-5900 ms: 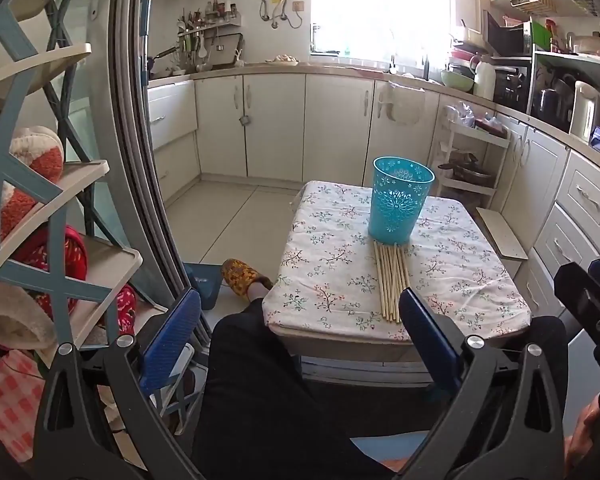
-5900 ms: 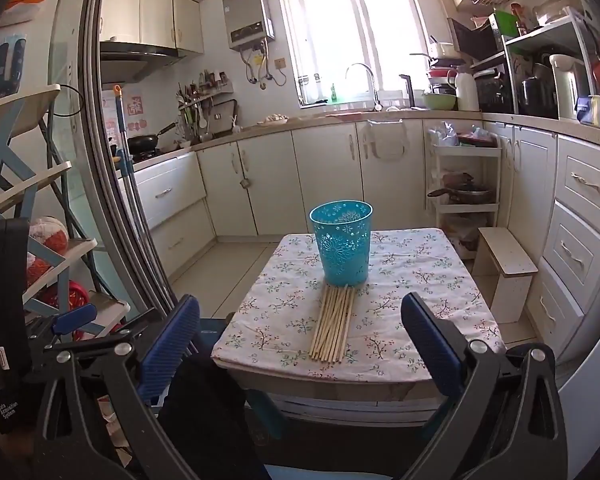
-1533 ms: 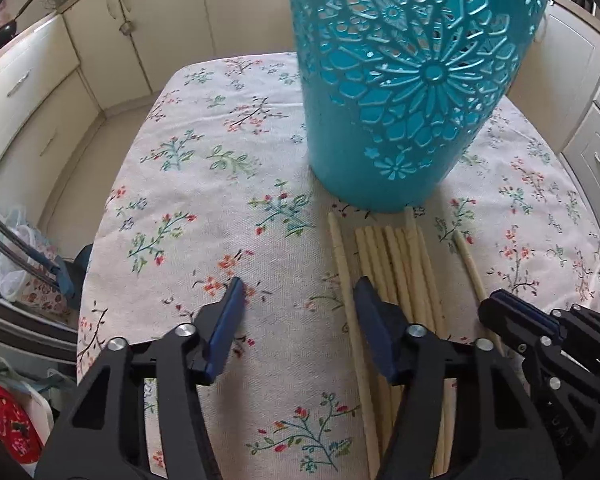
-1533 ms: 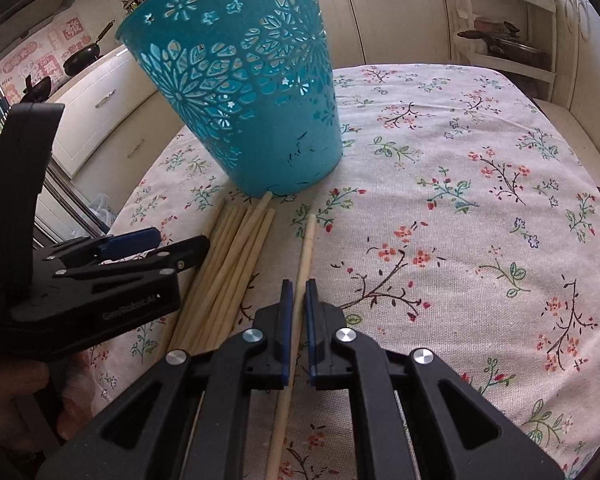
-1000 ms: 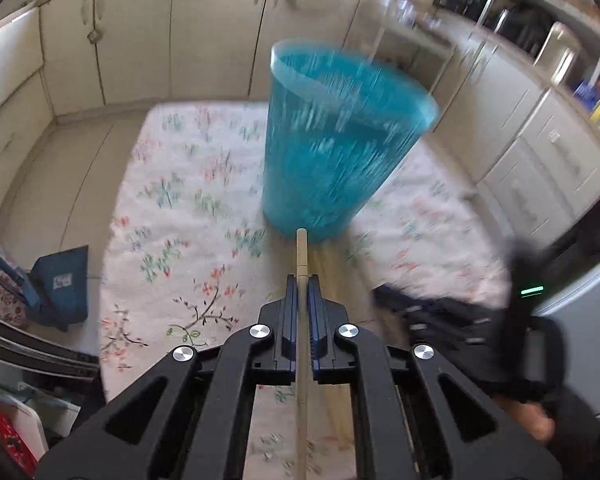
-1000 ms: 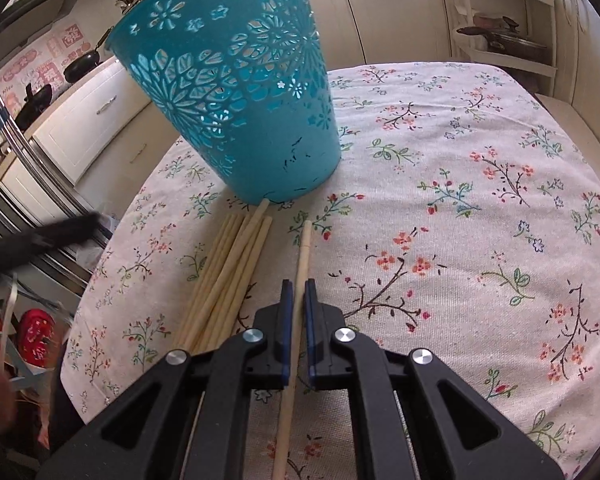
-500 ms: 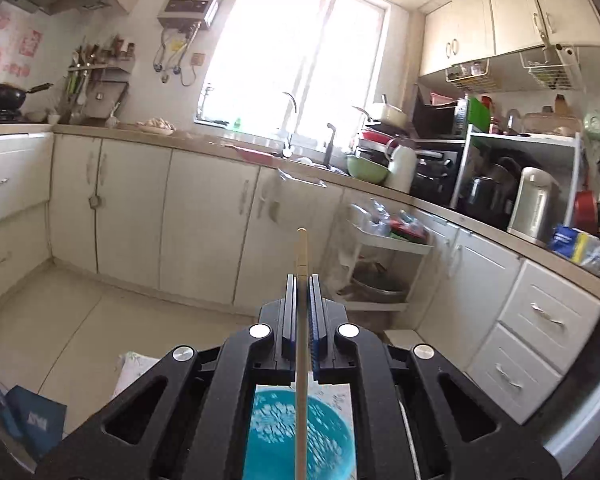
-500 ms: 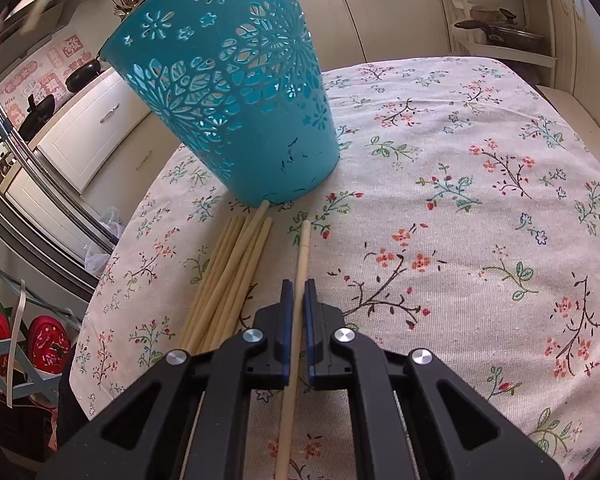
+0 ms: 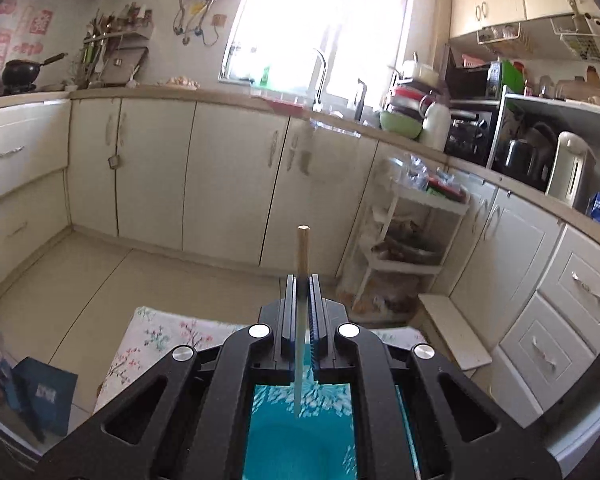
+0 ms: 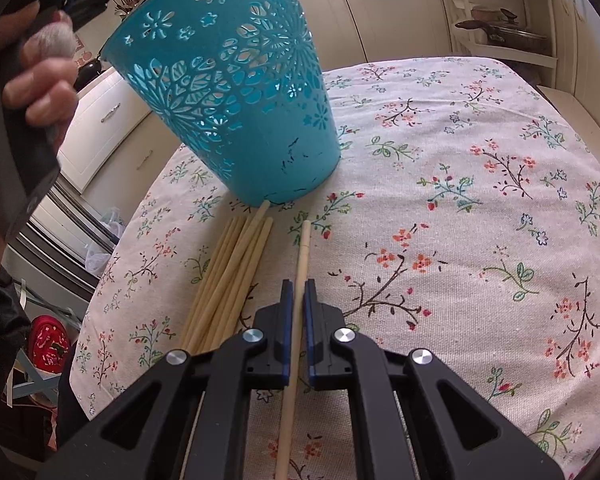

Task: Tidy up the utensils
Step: 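Grasp a chopstick with the left tool and drop it into the teal basket while right holds its stick, then lift the held chopstick over the teal basket and open the right tool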

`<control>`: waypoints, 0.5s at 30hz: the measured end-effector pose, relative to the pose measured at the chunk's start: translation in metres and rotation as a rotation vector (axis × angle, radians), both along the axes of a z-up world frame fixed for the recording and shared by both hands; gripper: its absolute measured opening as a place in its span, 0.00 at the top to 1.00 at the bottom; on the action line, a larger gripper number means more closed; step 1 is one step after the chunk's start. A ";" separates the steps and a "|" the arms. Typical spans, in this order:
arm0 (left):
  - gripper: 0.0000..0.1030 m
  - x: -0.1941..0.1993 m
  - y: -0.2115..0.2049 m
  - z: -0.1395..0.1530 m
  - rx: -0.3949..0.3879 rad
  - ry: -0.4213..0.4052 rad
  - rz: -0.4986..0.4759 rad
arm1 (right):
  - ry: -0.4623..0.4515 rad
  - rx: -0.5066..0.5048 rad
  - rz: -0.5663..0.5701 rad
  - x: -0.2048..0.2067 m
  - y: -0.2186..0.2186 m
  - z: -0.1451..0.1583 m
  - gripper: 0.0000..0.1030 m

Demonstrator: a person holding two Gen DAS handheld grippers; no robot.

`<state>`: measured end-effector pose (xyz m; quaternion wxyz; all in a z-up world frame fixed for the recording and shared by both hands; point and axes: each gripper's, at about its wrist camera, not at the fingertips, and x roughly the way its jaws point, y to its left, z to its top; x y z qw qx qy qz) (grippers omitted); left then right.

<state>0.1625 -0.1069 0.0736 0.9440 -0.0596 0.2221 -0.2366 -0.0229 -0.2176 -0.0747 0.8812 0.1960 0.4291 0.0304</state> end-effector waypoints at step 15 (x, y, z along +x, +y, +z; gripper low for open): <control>0.39 -0.062 0.124 -0.010 -0.033 0.124 0.152 | 0.041 -0.241 0.021 0.017 0.023 0.006 0.94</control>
